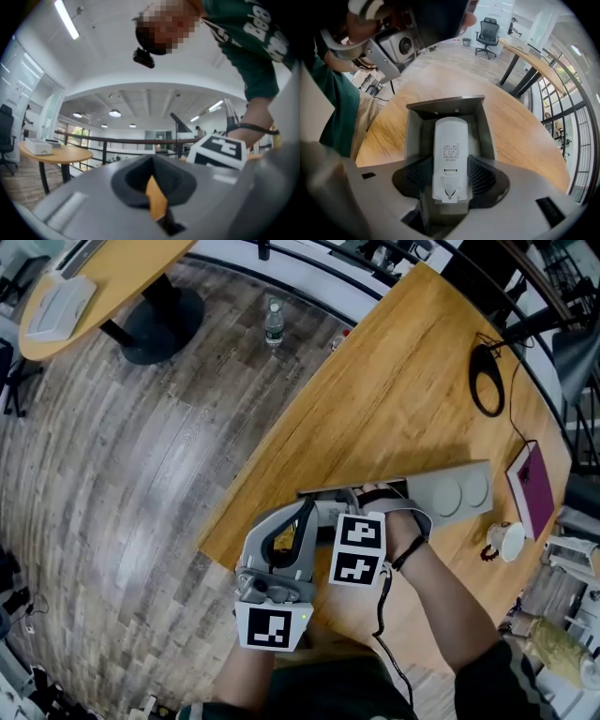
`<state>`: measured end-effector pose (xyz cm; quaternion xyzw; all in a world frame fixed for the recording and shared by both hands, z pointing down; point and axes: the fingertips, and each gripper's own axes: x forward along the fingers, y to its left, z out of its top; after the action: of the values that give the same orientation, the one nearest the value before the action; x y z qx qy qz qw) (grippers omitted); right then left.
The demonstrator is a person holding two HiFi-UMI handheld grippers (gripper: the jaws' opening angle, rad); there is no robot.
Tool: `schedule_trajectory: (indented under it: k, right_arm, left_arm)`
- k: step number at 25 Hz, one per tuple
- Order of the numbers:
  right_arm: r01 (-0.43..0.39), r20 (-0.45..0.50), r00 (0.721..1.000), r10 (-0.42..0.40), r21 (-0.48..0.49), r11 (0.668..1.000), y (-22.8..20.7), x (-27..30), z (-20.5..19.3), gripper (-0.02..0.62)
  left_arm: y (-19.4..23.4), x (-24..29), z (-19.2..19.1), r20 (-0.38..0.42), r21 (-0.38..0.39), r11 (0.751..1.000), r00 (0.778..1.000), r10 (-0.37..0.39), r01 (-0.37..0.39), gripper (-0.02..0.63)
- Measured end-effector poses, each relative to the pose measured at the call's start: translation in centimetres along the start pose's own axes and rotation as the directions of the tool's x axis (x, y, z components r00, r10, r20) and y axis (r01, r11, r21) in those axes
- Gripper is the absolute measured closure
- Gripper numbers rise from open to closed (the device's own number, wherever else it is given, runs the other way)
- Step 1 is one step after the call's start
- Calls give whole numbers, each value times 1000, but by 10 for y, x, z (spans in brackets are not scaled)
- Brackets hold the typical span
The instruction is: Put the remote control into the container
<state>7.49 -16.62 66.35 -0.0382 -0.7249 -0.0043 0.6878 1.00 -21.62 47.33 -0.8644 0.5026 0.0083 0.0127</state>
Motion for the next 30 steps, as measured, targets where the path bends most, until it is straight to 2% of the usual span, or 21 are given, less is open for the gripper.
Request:
schedule_trajectory:
  k: [8,16,22,30]
  right_arm:
    - [51,-65,996,-54,-45,998,-1,2,-1,354]
    - [92,-52,994,-95,-66,994,-2,0,-1,350]
    - [92,-21,995,-93,-45,995,-2,-8,5,329]
    - [142,5,990,-142,-26,989,-2,-22,13,325]
  left_arm:
    - [2,-2,1,1,-6,1000,1000,5,-5,607]
    - [-1,-6,3,-2,-6,1000,1000,0,0,607]
    - [0,-12,8,-3,5,1000,1000,-4,4,607]
    - [2,-17,19,-5,19,1000,1000,-9,10,607]
